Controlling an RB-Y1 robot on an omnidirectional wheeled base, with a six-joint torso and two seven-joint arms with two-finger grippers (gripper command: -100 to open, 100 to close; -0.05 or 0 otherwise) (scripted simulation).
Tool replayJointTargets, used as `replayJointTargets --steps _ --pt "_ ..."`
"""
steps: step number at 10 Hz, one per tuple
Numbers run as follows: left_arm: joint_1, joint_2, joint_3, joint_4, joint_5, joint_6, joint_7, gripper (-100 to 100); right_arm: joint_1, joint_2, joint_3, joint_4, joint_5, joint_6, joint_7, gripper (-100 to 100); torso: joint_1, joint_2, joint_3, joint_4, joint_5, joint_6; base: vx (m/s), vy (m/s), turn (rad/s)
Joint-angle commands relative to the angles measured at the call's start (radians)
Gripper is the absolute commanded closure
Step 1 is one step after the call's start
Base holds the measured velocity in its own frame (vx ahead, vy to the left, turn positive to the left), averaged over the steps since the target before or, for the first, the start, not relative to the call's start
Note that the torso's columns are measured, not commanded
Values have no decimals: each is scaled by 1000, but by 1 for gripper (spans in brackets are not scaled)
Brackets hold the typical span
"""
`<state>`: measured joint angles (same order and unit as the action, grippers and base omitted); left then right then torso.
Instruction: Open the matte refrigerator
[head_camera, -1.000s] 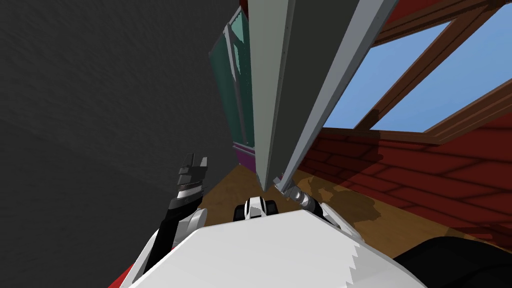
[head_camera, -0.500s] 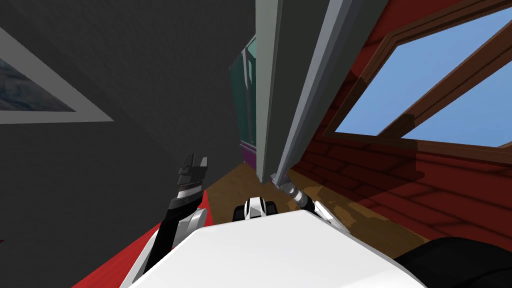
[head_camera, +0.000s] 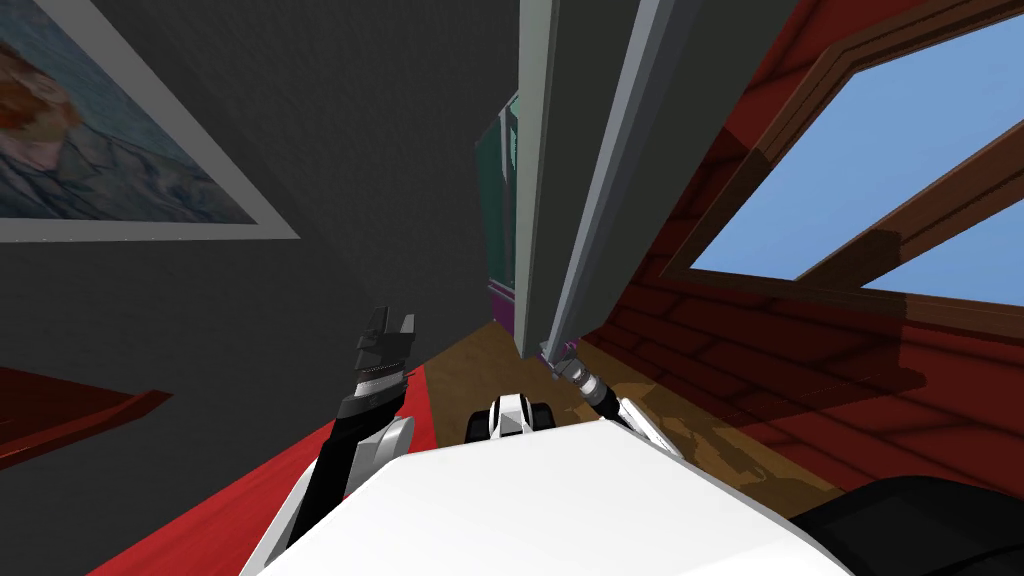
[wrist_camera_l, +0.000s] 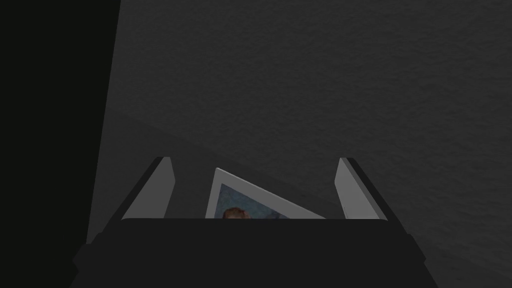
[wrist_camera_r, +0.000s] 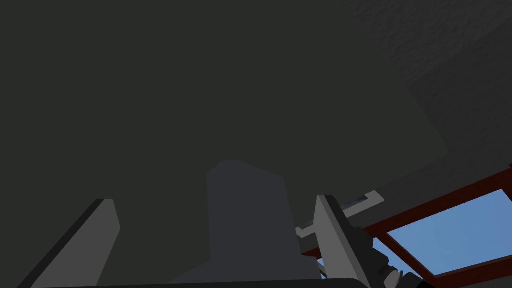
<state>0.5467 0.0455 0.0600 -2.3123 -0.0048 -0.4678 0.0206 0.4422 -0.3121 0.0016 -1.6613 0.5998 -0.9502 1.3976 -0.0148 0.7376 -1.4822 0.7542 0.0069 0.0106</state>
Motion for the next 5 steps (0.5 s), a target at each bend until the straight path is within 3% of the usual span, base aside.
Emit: replayJointTargets --steps 1,5 --pt "0 0 0 0 0 0 0 0 -15 -3 -27 -52 -16 32 -17 -100 0 1 -1 2 1 -1 3 11 -2" --pt "0 0 0 0 0 0 0 0 -15 -3 -27 -52 -16 32 -17 -100 -2 4 1 5 2 -3 3 4 -1"
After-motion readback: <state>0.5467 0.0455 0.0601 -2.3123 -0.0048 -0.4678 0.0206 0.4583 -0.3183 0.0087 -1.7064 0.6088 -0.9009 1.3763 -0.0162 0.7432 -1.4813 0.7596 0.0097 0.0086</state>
